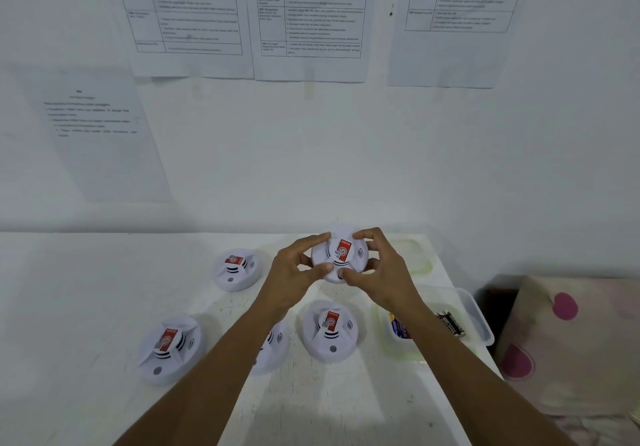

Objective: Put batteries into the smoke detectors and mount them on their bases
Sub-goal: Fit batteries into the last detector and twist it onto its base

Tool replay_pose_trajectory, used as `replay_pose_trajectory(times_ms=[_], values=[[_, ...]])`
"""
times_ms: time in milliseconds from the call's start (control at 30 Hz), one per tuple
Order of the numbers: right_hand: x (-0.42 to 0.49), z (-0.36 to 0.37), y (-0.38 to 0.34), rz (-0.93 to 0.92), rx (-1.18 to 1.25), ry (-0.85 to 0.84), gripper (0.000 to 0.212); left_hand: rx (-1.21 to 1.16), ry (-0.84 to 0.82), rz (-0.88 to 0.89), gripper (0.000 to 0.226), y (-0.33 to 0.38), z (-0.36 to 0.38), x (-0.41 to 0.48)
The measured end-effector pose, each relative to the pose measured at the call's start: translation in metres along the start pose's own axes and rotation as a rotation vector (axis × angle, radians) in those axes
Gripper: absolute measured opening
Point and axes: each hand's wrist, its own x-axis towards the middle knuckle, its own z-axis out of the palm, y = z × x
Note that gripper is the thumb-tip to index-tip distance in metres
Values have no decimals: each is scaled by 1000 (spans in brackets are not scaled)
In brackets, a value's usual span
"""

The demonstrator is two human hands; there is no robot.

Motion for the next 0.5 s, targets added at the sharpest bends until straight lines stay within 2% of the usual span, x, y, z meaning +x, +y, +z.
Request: replay_pose_trajectory(times_ms=[500], values=[[0,4,-3,-33,8,12,54,-19,49,14,40,3,0,1]])
